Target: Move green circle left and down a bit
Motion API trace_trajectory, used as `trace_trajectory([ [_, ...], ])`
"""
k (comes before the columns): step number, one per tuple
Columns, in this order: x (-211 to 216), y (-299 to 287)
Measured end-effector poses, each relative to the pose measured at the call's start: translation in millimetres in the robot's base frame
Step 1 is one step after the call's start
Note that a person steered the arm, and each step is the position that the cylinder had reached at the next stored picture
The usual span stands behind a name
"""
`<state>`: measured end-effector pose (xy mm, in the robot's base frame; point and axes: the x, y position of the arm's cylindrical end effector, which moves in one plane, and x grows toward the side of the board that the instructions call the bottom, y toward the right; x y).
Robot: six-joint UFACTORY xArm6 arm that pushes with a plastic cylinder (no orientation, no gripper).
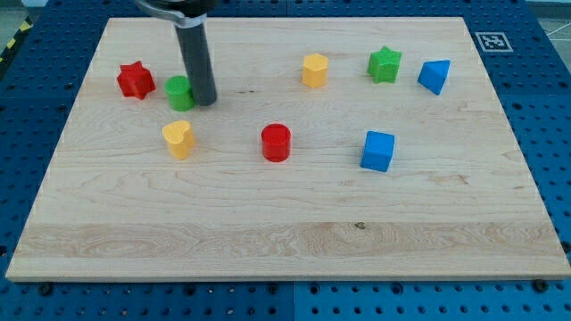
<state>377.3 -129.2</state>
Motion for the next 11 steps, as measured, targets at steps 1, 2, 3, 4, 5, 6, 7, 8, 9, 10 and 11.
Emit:
trace_trajectory([
  [1, 0, -19],
  [2, 0, -7],
  [3, -9, 28],
  [4, -12, 28],
  [5, -20, 19],
  [6, -27, -5],
  [7, -27, -5],
  [8, -27, -23],
  [9, -27, -36],
  [10, -27, -40],
  [11, -26, -40],
])
